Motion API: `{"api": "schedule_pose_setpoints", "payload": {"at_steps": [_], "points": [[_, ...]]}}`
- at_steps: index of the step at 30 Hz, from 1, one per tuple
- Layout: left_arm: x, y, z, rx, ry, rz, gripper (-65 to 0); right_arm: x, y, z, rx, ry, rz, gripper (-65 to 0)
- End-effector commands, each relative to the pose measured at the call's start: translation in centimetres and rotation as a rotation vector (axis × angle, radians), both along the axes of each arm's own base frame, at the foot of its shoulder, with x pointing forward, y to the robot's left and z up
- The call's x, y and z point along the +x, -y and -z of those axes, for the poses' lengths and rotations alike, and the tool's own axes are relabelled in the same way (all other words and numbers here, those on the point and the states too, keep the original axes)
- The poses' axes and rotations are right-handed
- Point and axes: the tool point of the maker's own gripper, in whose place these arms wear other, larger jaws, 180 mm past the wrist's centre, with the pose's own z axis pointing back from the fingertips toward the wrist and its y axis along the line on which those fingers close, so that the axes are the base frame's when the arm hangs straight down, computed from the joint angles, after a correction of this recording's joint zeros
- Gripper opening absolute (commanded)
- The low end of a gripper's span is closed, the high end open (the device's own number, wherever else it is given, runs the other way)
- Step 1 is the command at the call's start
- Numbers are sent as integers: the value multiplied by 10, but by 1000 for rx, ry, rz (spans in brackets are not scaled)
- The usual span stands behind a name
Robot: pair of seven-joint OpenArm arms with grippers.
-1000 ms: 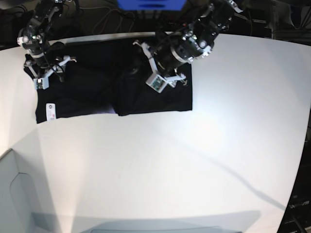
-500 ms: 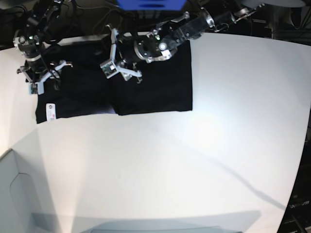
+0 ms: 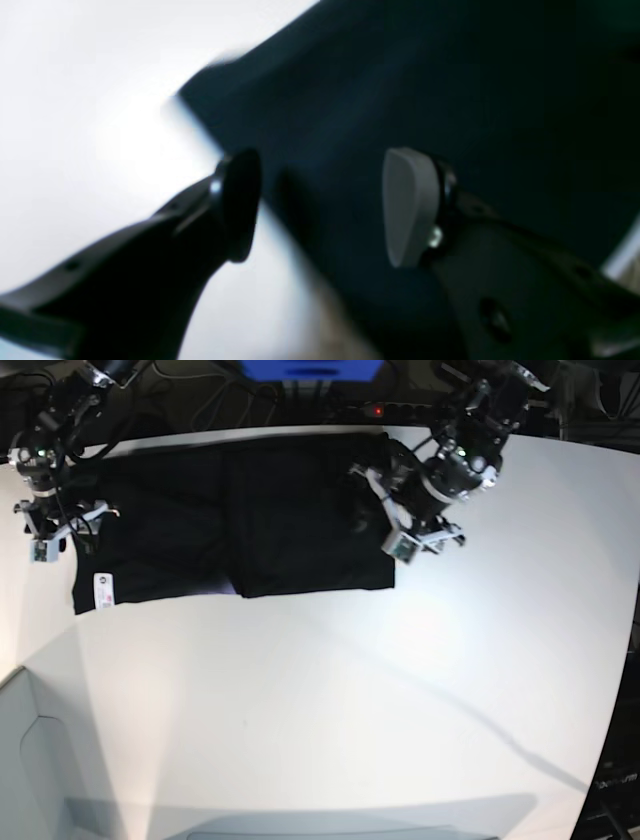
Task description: Fold the T-shirt properly
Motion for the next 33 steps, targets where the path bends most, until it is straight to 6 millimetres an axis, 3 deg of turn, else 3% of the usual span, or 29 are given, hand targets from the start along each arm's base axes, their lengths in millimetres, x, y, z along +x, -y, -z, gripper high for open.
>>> {"api": "schedule_pose_setpoints", "payload": {"at_steps": [1, 4, 7, 9, 17, 19, 23, 24, 25, 29, 33], "points": [[9, -12, -11, -6, 45, -39, -276, 5, 7, -8, -17, 30, -7, -250], [10, -45, -9, 7, 43, -157, -275, 6, 11, 5, 11, 5, 2, -250], [8, -63, 9, 11, -4, -243, -275, 5, 11, 19, 45, -21, 12, -252], [3, -65, 26, 5, -48, -271, -275, 3, 15, 27, 57, -42, 16, -252], [12, -51, 50, -47, -105, -323, -275, -12, 12, 52, 106, -111, 24, -268], [14, -48, 54, -58, -114, -331, -275, -15, 10, 57, 116, -125, 26, -319], [14, -43, 55, -72, -119, -337, -275, -20, 7, 67, 139, -151, 31, -560], [14, -43, 55, -73, -119, -337, -275, -20, 7, 67, 140, -151, 31, -635], [14, -42, 55, -75, -120, -337, -275, -20, 7, 66, 138, -149, 30, -650], [15, -34, 55, -99, -122, -343, -275, -12, 9, 54, 113, -115, 22, -650], [22, -24, 50, -122, -110, -339, -275, 6, 5, 18, 50, -18, 2, -650]]}}
